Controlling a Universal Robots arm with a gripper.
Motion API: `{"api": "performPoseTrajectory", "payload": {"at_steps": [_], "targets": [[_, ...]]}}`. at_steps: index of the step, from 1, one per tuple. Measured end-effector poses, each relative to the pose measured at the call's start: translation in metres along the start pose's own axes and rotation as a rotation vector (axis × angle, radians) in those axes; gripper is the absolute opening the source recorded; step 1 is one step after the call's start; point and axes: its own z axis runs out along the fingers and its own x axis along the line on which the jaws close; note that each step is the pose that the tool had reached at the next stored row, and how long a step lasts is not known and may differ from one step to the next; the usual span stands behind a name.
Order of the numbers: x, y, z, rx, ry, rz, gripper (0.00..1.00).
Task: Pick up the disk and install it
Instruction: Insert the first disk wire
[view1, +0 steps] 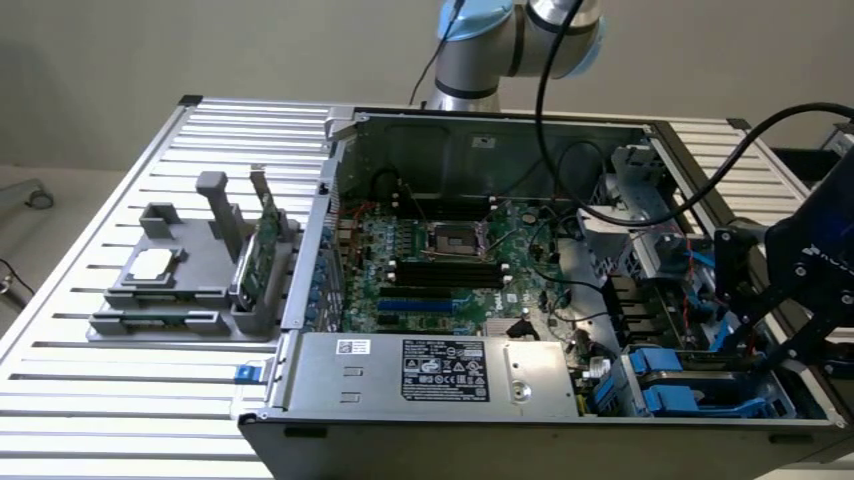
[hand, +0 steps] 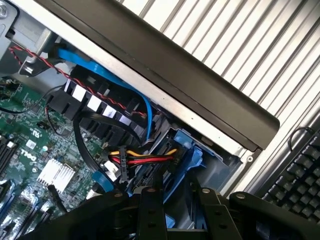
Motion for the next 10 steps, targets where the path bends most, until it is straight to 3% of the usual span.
{"api": "performPoseTrajectory", "payload": {"at_steps": [2, 10], "targets": [[0.0000, 0.0000, 0.0002, -0.0034, 0.0069, 0.017, 0.31], [-0.0020, -0.0011, 0.0023, -0.0027, 0.0109, 0.073, 0.31]]}}
